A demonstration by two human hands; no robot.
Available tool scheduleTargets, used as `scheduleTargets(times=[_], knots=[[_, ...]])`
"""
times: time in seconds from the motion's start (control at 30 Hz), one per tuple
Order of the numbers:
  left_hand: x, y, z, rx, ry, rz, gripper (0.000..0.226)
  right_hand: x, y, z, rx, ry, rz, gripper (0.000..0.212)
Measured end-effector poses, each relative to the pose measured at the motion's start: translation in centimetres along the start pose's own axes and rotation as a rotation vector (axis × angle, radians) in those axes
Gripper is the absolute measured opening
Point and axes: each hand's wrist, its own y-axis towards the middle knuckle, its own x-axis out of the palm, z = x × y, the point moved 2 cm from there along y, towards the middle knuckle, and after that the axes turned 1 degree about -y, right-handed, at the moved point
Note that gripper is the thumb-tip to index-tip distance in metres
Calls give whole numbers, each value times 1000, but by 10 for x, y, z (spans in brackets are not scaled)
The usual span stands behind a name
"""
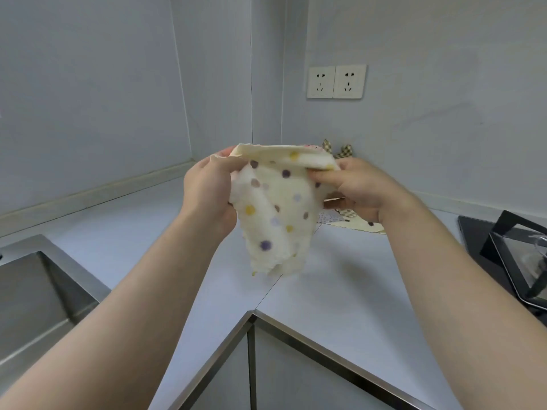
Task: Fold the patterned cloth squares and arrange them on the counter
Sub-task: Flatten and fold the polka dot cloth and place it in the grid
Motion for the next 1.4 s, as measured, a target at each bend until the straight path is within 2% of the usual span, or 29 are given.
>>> scheduleTargets(times=[0.1,0.2,0.27,0.33,0.4,0.47,0.6,0.7,0.83,0.97,1.1,1.2,1.3,1.37,1.4], knots=[[-2,1,-1,-33,8,-39,23,0,3,-1,44,245,49,15],[-4,4,-3,-112,-46,-59,27,0,-2,-7,55,350,34,23],[-5,7,-2,-196,-95,-75,29,-3,-6,-10,64,392,13,21],[-6,7,-2,-284,-105,-105,28,-7,-6,-10,72,428,-10,17],[-9,9,-3,-343,-65,-108,27,-8,-3,-6,107,464,-52,24],[-15,14,-7,-341,84,-83,28,-7,1,3,176,404,-65,27],[-31,30,-32,-271,363,43,16,-9,11,26,212,-206,45,12],[-41,38,-46,-86,617,102,15,-11,16,39,202,-497,61,25],[-43,40,-48,26,707,124,11,-12,18,43,198,-495,141,34],[-41,42,-50,37,683,102,16,-7,22,46,227,-182,156,33],[-40,44,-45,84,576,114,22,-8,26,40,102,-37,290,33],[-30,40,-38,115,388,94,22,-11,24,31,-82,-103,415,33],[-22,37,-35,190,304,71,18,-8,19,25,-247,-140,453,9],[-21,36,-34,259,342,69,13,-5,15,23,-311,-157,456,30],[-21,36,-33,289,363,70,13,-4,12,19,-335,-140,453,24]])
